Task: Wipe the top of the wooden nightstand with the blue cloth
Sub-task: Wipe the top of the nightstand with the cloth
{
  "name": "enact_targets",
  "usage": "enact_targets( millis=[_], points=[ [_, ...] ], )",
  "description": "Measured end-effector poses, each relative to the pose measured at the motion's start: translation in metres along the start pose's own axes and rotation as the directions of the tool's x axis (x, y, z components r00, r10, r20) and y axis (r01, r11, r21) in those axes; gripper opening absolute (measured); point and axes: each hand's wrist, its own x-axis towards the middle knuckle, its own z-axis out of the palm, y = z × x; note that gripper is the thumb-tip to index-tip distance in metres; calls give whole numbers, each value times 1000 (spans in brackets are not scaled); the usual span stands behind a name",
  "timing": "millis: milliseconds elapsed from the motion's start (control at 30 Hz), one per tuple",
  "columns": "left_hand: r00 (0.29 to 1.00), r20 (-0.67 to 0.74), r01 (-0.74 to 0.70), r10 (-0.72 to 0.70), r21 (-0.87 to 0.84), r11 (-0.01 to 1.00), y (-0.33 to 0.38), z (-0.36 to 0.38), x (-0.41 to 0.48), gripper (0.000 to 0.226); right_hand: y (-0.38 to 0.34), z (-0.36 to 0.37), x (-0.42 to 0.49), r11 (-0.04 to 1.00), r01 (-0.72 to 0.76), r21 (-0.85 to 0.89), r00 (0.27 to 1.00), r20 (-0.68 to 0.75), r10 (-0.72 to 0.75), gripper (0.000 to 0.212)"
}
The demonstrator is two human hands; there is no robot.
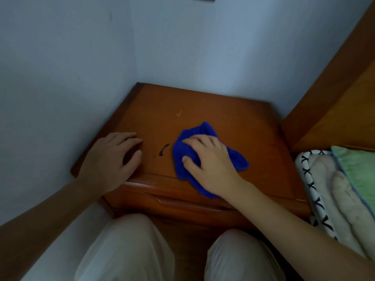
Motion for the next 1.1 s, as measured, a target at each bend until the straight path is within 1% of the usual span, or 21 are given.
enact_targets(
  millis=[100,233,333,500,633,833,1000,1100],
  points=[
    [1000,-4,-2,2,2,1000,1,0,0,49,-1,-3,-7,998,56,9,997,44,-56,47],
    [1000,-6,5,-5,-9,1000,2,-2,0,47,1,4,28,997,69,36,996,60,-71,47],
    [1000,-1,4,-4,-14,1000,2,-2,0,47,-1,19,72,998,52,24,998,40,-53,45],
    [1000,-4,1,-1,-15,1000,2,-4,0,44,-9,44,148,1000,-17,-1,999,33,17,45],
    [999,28,16,-16,-14,1000,2,-6,0,45,-10,52,180,998,-59,-7,998,30,59,47],
    [999,35,14,-13,-11,1000,3,-9,-1,44,10,42,168,999,-37,16,999,21,36,50],
    [998,65,13,-13,-5,1000,4,-9,0,47,45,11,122,990,-138,5,990,-10,138,49],
    [997,73,17,-17,-2,1000,3,-9,0,48,54,-7,76,986,-164,-21,986,-24,164,49]
  ],
)
